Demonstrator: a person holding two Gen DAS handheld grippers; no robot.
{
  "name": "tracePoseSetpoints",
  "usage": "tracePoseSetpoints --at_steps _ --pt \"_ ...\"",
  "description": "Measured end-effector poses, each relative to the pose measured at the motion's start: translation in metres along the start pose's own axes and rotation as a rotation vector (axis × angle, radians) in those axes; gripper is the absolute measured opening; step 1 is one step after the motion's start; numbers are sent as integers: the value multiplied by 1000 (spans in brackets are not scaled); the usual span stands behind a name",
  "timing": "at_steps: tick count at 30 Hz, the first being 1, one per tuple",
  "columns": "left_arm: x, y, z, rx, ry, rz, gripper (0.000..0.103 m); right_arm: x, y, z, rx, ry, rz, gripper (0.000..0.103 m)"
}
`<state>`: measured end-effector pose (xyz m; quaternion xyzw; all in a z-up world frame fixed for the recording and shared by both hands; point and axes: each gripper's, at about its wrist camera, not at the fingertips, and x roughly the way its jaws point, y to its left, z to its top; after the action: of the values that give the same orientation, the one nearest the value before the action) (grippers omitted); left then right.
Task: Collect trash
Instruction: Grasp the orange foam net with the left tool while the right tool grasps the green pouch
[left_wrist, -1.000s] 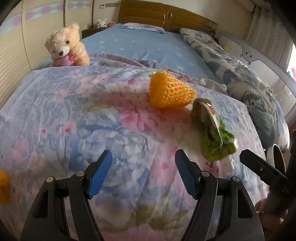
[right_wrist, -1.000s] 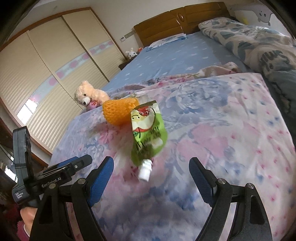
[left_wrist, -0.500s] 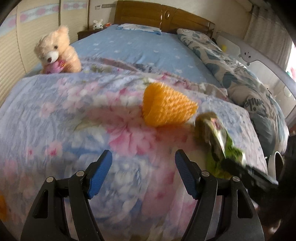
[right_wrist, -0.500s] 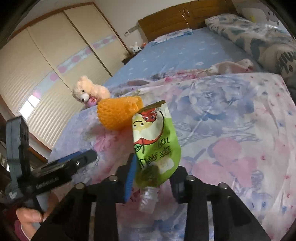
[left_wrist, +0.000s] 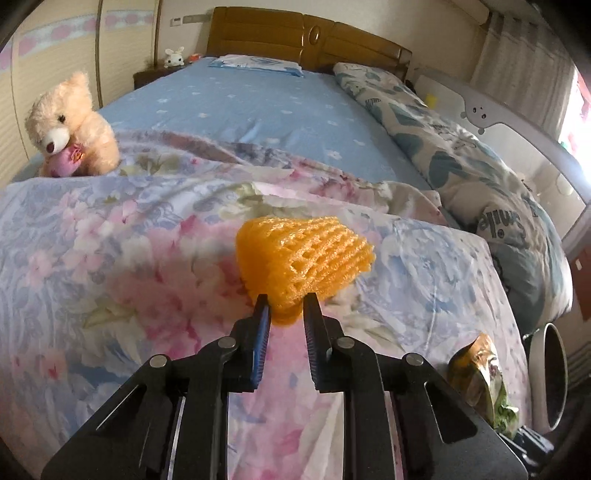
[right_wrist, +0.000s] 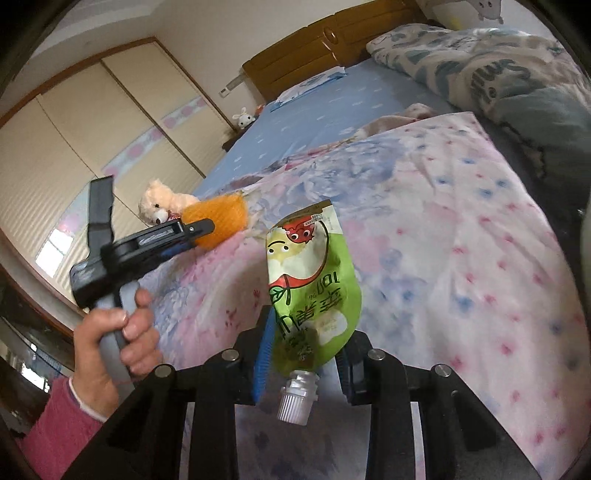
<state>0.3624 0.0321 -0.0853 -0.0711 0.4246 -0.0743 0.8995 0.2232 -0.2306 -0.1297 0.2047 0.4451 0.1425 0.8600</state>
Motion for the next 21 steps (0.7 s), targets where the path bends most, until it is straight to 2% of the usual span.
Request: tracePoseSetpoints --at_steps 4,11,15,17,19,20,21 --pt "-24 -6 -19 -8 0 -10 15 -5 1 -2 -7 -3 -5 30" --pt "-86 -11 -83 -84 23 -32 15 -18 4 -17 -44 12 4 31" --pt "-107 -15 -115 -108 33 -32 16 -27 8 -26 -84 23 -18 35" --pt "-109 -16 -125 -103 41 -30 18 -33 10 -29 -104 17 -51 45" --pt "-110 -14 -135 -91 48 -17 22 -39 11 -30 -129 -5 -89 67" --pt "-110 -14 -138 -89 53 -20 29 -43 13 -30 -143 -19 -108 69" --pt "-110 -11 -140 -91 63 -26 41 -45 15 -29 -151 -27 -112 71"
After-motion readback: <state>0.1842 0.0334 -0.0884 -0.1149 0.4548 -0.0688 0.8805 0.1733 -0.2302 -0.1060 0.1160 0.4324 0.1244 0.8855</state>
